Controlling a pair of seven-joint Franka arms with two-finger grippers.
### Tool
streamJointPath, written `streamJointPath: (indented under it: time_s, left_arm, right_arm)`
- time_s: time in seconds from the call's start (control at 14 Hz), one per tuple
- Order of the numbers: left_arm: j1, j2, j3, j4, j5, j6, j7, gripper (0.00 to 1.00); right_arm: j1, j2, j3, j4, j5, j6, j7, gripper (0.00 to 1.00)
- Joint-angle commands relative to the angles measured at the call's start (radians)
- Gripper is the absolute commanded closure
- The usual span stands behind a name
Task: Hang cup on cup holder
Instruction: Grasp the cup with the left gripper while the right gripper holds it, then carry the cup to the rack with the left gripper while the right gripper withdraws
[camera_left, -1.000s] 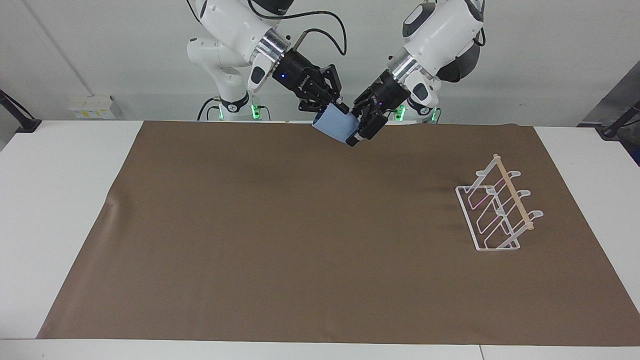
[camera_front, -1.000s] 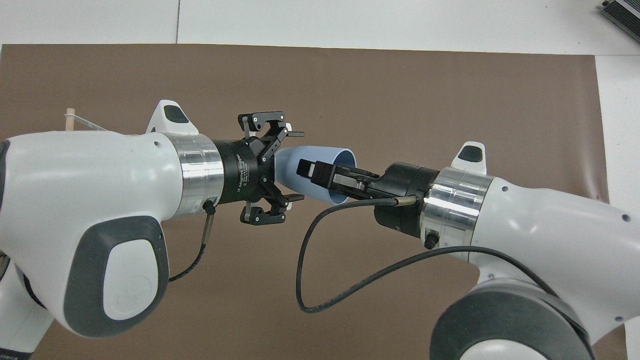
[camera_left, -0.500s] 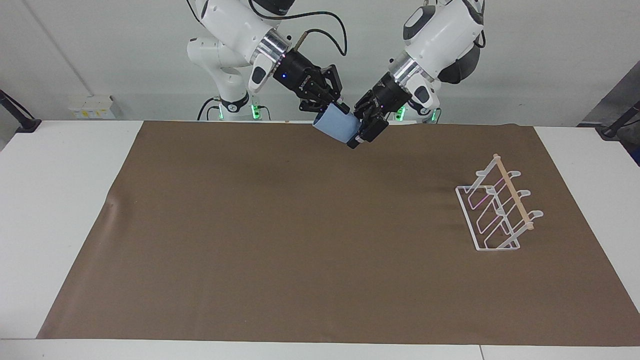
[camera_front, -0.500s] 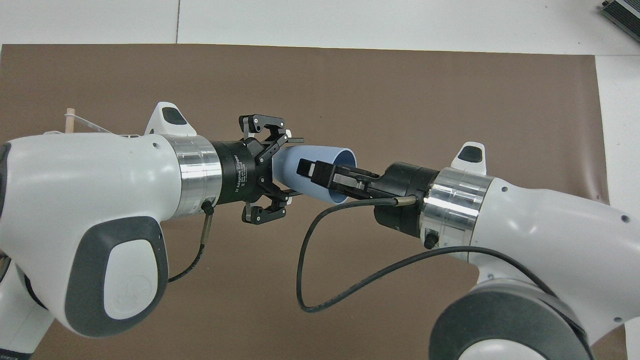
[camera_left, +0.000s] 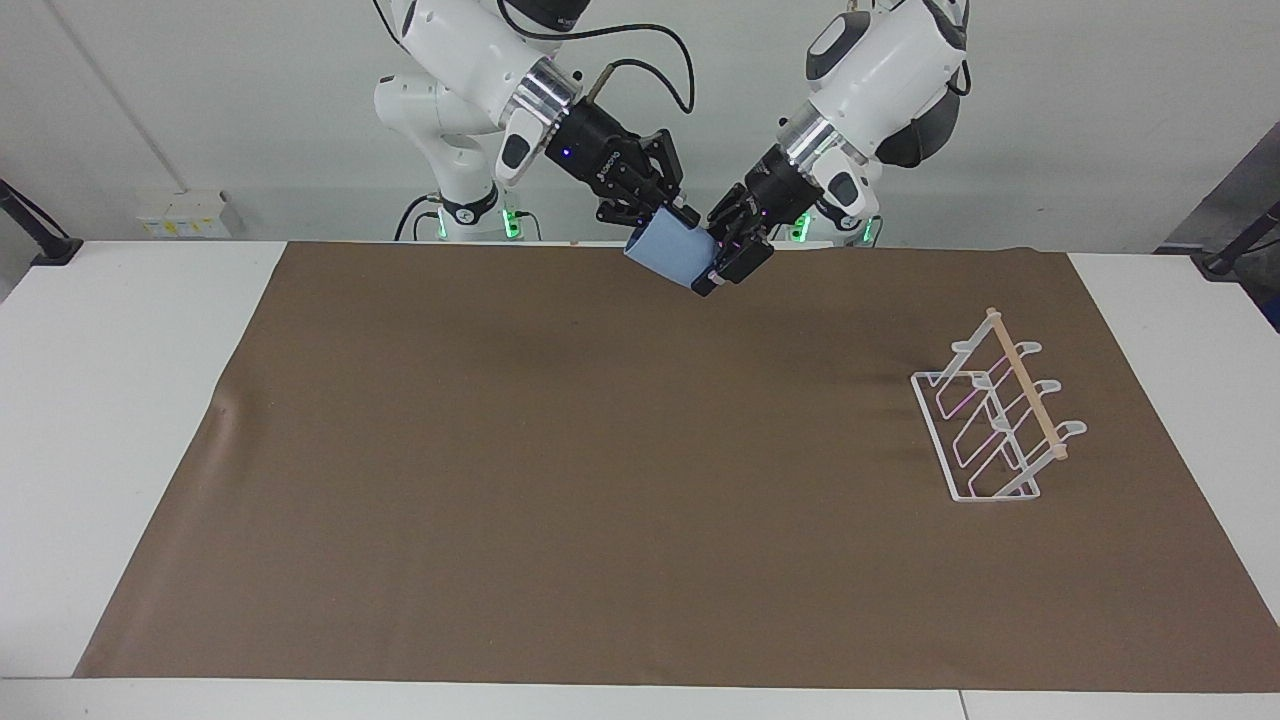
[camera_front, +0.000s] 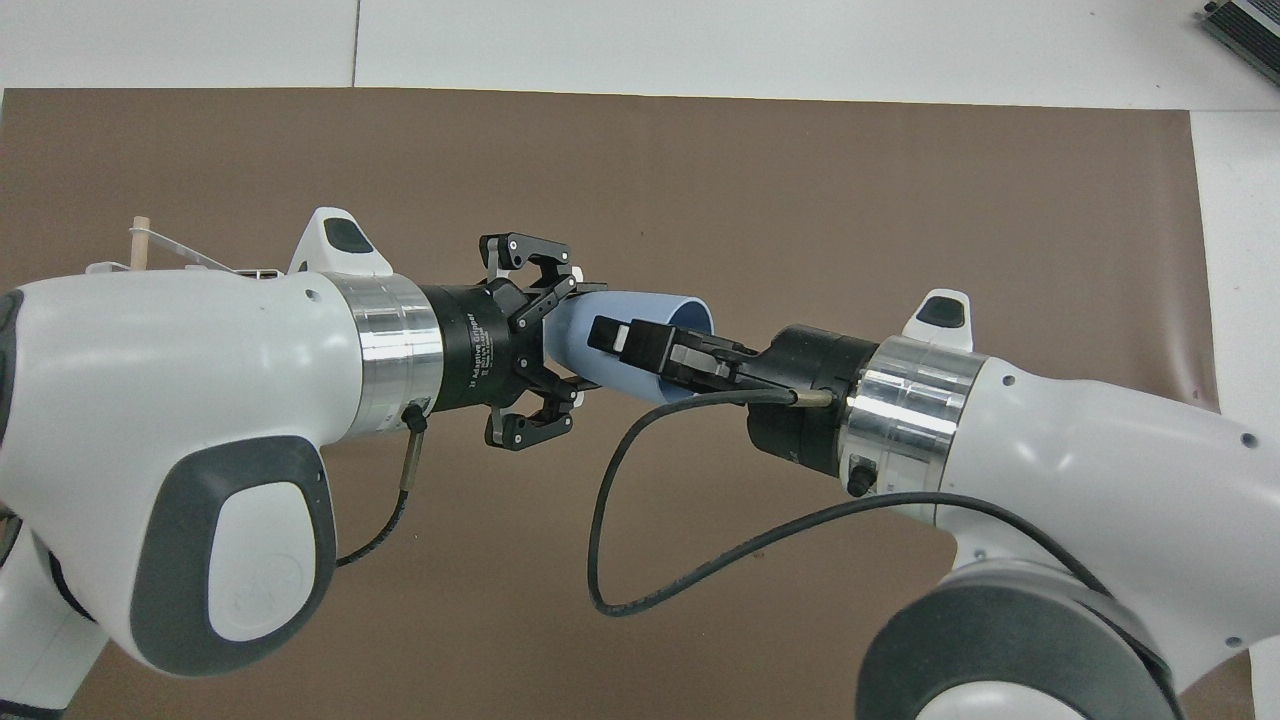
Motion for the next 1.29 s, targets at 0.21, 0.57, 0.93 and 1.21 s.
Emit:
streamJointPath:
  time_s: [0.21,0.57,0.93,1.21]
  left_arm:
    - [0.003,-0.038,0.018,-0.048,-0.012,0.004,0.005,1.0]
    - [0.094,-0.038,0.02,-0.055,0.0,-0.016,0.083,1.0]
    - [0.172,-0.056,0.02,-0.087,0.179,-0.057,0.213,1.0]
    - [0.21,-0.046,0.02,-0.076,0.546,-0.04,0.275,1.0]
  right_arm:
    - [-0.01,-0.031,0.012,-0.024,0.027,0.006,0.025,0.0]
    - [-0.01,-0.028,0.012,-0.022,-0.005,0.007,-0.039,0.0]
    - [-0.013,-0.008,-0.033,-0.015,-0.3,-0.075,-0.261,0.0]
    - [-0.015,0.0,-0.096,0.011,-0.624,-0.256,-0.38,0.0]
